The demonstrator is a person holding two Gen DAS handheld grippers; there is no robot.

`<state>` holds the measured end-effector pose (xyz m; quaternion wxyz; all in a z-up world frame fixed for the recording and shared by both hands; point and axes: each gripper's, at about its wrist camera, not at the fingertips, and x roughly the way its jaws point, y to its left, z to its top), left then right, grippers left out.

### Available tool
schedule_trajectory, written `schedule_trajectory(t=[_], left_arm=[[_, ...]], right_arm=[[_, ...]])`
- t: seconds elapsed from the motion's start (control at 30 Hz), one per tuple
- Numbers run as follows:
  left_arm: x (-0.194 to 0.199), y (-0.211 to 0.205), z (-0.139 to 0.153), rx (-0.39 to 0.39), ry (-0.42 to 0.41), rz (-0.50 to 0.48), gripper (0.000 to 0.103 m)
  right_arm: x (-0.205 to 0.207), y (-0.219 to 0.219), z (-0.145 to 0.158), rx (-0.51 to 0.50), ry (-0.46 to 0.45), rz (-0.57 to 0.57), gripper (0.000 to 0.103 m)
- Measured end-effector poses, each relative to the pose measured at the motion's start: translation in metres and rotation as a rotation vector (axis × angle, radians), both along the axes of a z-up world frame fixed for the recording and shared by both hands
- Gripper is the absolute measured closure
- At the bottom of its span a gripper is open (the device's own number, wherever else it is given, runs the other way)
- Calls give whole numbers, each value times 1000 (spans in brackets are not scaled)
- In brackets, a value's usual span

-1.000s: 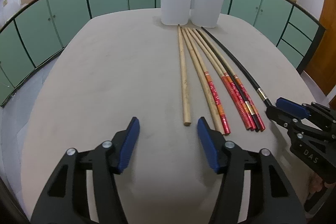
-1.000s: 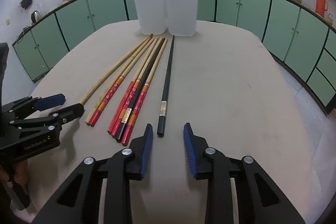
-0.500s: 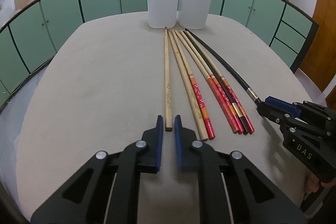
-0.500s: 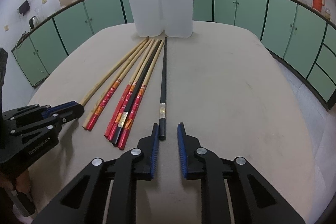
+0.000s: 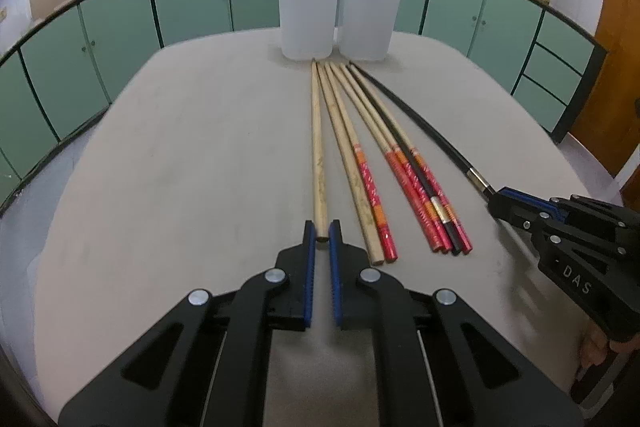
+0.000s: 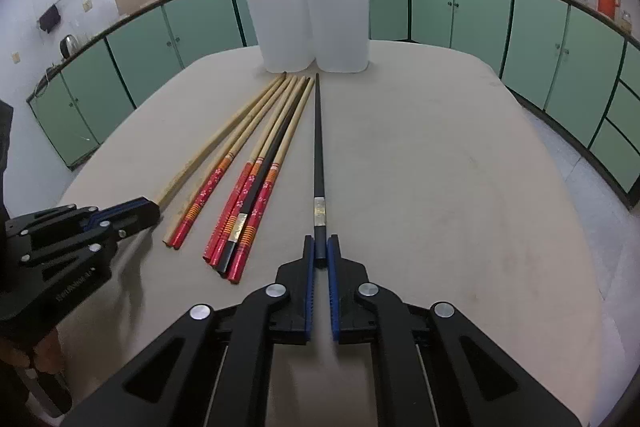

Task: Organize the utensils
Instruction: 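Grasp the black chopstick with the right tool while the left tool grasps a plain wooden chopstick, then lift both chopsticks and carry them upright toward the white holder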

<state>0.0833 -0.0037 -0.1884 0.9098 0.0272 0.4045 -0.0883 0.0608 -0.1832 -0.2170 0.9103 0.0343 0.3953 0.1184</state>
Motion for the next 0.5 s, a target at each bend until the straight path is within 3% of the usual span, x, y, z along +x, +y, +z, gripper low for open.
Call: schedule_trajectory(t=[0.3, 0.5], left_arm=[[-18, 1, 63, 48, -174, -15, 97], [-20, 0, 109, 29, -273, -25, 97]], right_arm=[[-13, -20, 58, 13, -139, 0, 97], [-10, -33, 104, 0, -226, 5, 97]])
